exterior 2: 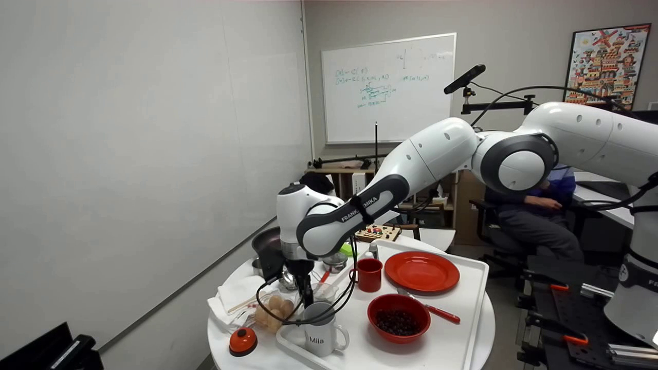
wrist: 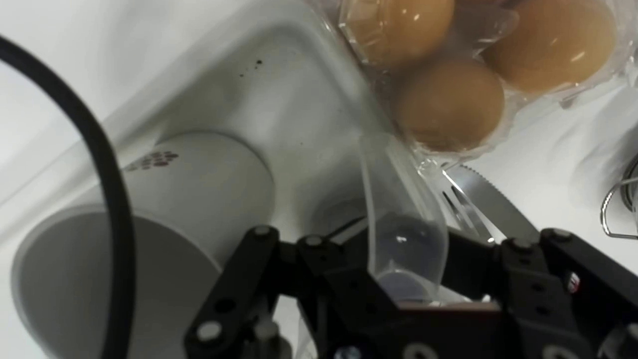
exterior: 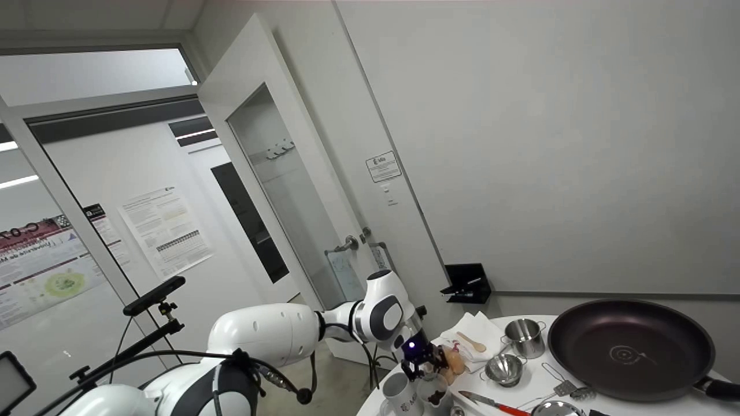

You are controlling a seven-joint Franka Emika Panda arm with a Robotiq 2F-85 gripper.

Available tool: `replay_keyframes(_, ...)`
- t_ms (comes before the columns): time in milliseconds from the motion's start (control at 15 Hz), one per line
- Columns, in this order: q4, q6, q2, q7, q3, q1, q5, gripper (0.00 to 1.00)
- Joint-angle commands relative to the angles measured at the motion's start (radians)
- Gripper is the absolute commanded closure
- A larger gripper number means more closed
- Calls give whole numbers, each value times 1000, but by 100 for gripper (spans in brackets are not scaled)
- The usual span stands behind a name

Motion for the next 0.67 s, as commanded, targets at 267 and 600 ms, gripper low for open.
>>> replay_keyframes(267, 2, -33, 0, 0, 0, 0, 0, 72)
replay_keyframes(600, -4, -23, -6, -1, 1, -1, 0, 31)
